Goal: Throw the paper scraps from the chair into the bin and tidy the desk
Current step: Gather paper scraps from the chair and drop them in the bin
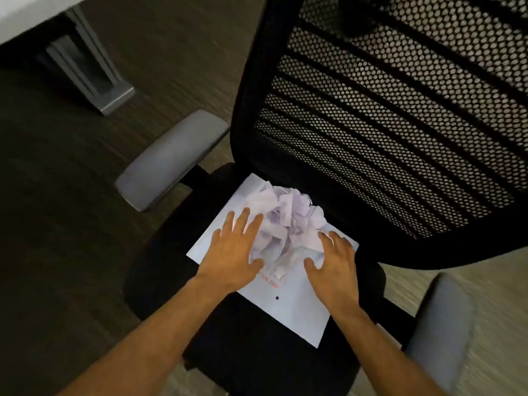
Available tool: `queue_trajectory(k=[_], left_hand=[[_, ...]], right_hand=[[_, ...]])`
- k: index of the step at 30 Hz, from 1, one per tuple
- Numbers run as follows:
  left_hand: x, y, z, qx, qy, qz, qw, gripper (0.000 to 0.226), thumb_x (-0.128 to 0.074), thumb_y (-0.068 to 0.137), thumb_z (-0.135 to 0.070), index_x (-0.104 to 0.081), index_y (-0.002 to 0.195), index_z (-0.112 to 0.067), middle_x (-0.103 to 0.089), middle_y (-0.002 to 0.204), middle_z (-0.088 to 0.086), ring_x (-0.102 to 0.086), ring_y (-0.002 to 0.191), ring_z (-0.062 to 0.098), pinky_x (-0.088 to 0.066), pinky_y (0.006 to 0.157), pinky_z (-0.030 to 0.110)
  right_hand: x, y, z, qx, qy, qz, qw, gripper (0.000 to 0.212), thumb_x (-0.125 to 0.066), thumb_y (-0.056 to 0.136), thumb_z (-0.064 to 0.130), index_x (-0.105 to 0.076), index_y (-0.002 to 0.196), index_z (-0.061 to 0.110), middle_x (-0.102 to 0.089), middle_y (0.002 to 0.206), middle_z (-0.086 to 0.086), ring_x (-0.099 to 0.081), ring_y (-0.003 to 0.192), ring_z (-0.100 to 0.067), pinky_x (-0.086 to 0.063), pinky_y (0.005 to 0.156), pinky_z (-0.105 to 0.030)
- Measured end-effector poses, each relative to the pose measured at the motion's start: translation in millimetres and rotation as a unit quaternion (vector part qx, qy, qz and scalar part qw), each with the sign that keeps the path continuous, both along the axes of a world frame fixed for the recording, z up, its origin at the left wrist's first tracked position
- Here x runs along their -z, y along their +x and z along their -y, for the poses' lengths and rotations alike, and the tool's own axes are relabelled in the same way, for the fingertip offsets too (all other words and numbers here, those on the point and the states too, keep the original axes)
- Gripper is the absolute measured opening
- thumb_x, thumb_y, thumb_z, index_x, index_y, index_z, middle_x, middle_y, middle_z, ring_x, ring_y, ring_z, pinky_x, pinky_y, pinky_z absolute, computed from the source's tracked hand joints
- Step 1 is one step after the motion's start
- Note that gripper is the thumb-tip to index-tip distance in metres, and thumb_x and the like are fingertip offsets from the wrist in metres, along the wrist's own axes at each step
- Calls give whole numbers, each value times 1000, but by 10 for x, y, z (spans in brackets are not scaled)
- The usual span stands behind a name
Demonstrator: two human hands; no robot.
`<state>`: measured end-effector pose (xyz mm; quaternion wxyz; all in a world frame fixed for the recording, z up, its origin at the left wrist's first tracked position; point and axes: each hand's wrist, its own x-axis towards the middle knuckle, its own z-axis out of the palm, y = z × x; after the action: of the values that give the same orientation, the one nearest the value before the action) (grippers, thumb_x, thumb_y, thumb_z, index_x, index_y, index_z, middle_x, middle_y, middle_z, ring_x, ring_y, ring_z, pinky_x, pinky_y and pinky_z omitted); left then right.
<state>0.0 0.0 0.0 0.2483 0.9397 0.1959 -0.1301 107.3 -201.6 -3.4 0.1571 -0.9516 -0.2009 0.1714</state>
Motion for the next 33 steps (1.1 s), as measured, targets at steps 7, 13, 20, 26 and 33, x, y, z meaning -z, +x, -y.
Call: queue_trajectory(k=[7,13,20,26,33], left_hand=[[257,326,101,-21,5,-133,991,106,-67,88,-52,10,157,-27,19,166,7,19,150,41,-31,113,58],[251,235,189,-21,59,-139,988,90,-67,93,-29,-5,157,-22,-2,165,11,-4,151,43,-49,102,45],[207,107,195,-22,53,-108,992,59,-68,87,-4,-43,138,-16,-40,138,5,-38,133,30,-57,84,38],[209,37,123,-9,55,-72,996,52,-65,87,1,-49,133,-16,-51,124,4,-50,115,24,-55,76,35],[181,-11,58,-82,13,-13,996,49,-68,88,-5,-53,132,-20,-60,120,2,-59,102,20,-54,80,34]], right_hand=[[179,91,105,54,-77,-107,990,95,-65,82,64,-21,157,26,-23,161,-6,-23,145,-35,-42,107,-47],[180,-60,-176,99,-3,-111,989,108,-45,66,89,-30,152,25,-40,152,-4,-37,135,-33,-44,103,-48],[236,-229,-656,148,-59,-112,981,121,-46,58,95,-15,155,29,-12,161,-4,-28,140,-36,-49,95,-46],[347,-155,-760,79,-116,-64,988,97,-69,77,65,-18,154,35,-18,157,-10,-39,124,-38,-51,80,-38],[384,-141,-654,56,-16,-45,997,35,-70,92,23,-60,126,20,-48,133,-6,-55,105,-28,-54,75,-34]])
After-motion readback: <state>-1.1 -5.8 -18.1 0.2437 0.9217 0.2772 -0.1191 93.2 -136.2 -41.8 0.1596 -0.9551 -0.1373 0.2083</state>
